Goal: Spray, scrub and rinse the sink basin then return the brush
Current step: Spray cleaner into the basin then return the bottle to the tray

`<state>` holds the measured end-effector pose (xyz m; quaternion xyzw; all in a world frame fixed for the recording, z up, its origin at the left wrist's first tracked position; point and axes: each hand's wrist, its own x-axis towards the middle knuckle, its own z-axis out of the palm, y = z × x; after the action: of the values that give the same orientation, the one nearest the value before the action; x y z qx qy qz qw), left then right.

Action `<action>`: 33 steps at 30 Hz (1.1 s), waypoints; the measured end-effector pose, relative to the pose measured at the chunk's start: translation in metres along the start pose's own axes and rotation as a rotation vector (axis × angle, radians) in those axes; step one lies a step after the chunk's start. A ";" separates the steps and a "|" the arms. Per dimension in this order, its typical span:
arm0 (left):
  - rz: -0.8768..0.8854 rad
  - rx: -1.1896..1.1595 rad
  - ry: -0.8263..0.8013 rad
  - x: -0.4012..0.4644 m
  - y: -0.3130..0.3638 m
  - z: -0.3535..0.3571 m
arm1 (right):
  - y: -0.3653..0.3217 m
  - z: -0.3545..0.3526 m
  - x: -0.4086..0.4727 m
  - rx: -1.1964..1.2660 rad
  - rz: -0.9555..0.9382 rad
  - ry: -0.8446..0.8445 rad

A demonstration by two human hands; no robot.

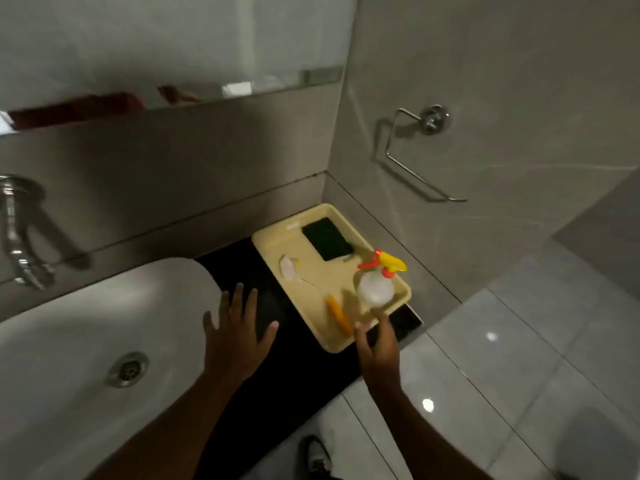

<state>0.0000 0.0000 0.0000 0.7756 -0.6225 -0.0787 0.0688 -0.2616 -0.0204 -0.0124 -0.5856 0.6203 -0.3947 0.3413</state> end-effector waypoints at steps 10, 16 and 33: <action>-0.088 0.114 -0.071 0.018 0.000 0.038 | 0.024 -0.032 0.147 0.232 0.181 0.204; -0.133 0.152 -0.075 0.016 0.004 0.050 | 0.045 -0.023 0.177 0.207 0.155 0.092; -0.200 0.133 -0.094 0.028 -0.003 0.067 | 0.042 0.019 0.225 0.240 0.001 -0.424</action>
<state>-0.0050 -0.0271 -0.0674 0.8322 -0.5483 -0.0798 -0.0203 -0.2819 -0.2457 -0.0501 -0.6105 0.4838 -0.3337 0.5309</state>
